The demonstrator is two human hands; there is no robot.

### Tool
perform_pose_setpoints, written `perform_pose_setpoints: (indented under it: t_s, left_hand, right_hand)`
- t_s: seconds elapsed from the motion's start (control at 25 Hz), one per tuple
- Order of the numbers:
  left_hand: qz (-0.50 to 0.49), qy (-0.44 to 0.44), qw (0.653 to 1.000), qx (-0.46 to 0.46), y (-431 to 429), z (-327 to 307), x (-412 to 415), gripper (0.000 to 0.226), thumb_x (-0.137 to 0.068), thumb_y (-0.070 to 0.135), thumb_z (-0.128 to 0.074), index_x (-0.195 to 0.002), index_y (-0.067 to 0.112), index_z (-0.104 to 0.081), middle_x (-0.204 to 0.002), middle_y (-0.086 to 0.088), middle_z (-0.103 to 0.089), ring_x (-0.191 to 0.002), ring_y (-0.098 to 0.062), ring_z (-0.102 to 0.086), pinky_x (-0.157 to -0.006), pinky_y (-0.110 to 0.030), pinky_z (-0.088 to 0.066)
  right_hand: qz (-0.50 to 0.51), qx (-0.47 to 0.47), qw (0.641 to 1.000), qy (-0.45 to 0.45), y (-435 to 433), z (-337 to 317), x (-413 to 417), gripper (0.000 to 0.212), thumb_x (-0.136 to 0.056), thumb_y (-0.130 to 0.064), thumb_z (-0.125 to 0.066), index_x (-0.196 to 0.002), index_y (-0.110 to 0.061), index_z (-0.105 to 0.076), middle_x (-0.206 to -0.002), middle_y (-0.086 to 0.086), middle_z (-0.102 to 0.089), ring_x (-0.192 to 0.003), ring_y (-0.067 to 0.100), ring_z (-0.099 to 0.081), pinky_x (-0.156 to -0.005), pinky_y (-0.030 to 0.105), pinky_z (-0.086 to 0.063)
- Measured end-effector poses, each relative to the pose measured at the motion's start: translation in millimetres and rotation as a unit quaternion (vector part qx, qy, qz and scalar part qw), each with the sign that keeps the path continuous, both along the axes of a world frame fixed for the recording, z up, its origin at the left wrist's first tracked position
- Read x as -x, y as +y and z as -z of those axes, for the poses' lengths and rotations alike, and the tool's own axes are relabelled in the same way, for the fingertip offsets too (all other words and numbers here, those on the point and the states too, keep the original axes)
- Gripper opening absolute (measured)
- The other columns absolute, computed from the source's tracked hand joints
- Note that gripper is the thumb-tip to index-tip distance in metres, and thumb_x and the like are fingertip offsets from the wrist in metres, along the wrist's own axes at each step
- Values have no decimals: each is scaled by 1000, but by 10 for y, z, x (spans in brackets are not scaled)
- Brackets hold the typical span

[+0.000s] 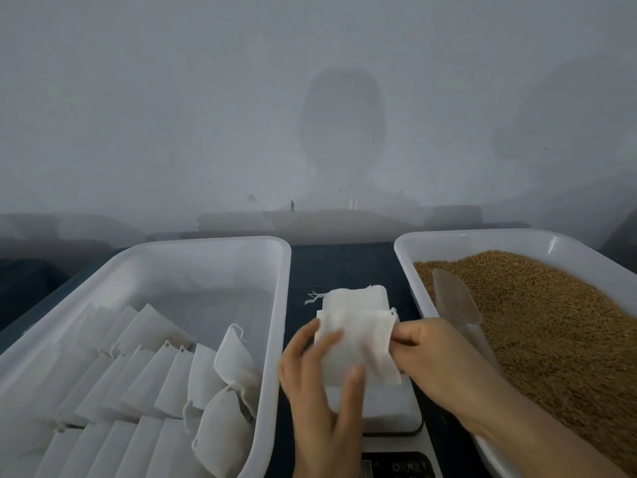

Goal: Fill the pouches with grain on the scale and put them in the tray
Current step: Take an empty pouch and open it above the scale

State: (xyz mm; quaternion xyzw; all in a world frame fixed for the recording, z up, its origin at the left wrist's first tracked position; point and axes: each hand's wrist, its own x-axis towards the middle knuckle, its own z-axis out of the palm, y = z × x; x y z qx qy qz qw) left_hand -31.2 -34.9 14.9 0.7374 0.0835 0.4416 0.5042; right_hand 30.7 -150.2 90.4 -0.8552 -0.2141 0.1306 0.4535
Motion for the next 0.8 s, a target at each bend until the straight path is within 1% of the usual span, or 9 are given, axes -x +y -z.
perform_pose_setpoints:
  t_s: [0.08,0.16,0.24,0.36,0.52,0.6,0.68,0.72,0.8]
  left_hand:
    - [72,41,980,183,21,16,-9,27,-89,40,-61,-114,34,-53,-121,13,-59,-110,-5,-58,-88,-24,-49]
    - [119,82,954,262,105,41,-32,18,-87,32,-59,-103,24,-61,-101,3,-70,-88,-5,-65,-72,-20,-52]
    - [137,105,948,267,165,44,-42,21,-82,32,-59,-85,12,-66,-82,-3,-72,-72,-9,-64,-62,-20,-49]
    - [131,91,954,252,177,23,-31,31,-77,37,-58,-76,6,-63,-72,0,-70,-63,-3,-61,-56,-14,-46]
    - [93,82,975,182,170,38,-18,33,-80,44,-47,-76,14,-59,-64,10,-62,-59,1,-54,-55,-11,-42]
    - [84,77,980,164,152,69,-15,32,-80,46,-44,-83,19,-61,-71,13,-63,-66,1,-55,-60,-11,-42]
    - [76,64,987,129,109,92,-8,25,-85,45,-51,-103,30,-57,-95,22,-64,-88,3,-58,-74,-9,-46]
    - [63,56,993,79,87,87,-5,32,-87,46,-59,-115,34,-50,-113,25,-58,-105,5,-54,-86,-9,-45]
    - [33,18,995,-94,80,83,-22,65,-79,54,-66,-133,29,-38,-140,13,-42,-131,-2,-38,-107,-24,-38]
  right_hand:
    - [-13,-12,1000,-1,-59,-51,6,27,-89,-29,-63,-75,-49,-72,-77,-21,-72,-79,7,-68,-71,25,-56]
    - [-33,-5,999,11,-114,-84,-1,33,-88,-25,-65,-72,-54,-70,-78,-27,-70,-77,-2,-67,-65,11,-53]
    - [-39,11,999,17,-151,-78,-29,23,-87,-28,-67,-79,-48,-72,-82,-24,-71,-81,1,-68,-75,17,-55]
    - [-16,13,999,48,-164,-49,-70,9,-84,-45,-65,-86,-45,-73,-87,-7,-74,-93,28,-67,-89,46,-52]
    - [1,-19,995,94,-178,-35,-105,16,-87,-38,-64,-95,-30,-76,-92,-13,-74,-92,8,-69,-97,38,-49]
    - [2,-53,991,122,-185,-63,-107,20,-85,-36,-66,-97,-23,-75,-94,-14,-74,-94,3,-67,-100,36,-46]
    - [13,-44,993,105,-202,-62,-114,19,-84,-37,-67,-95,-24,-76,-96,-10,-74,-97,8,-67,-101,39,-46]
    - [20,-19,996,81,-209,-47,-118,17,-85,-37,-65,-92,-28,-76,-97,-3,-74,-98,15,-68,-100,42,-47]
    - [14,46,998,40,-193,-47,-79,17,-81,-43,-58,-89,-39,-73,-98,9,-71,-96,27,-66,-93,48,-49]
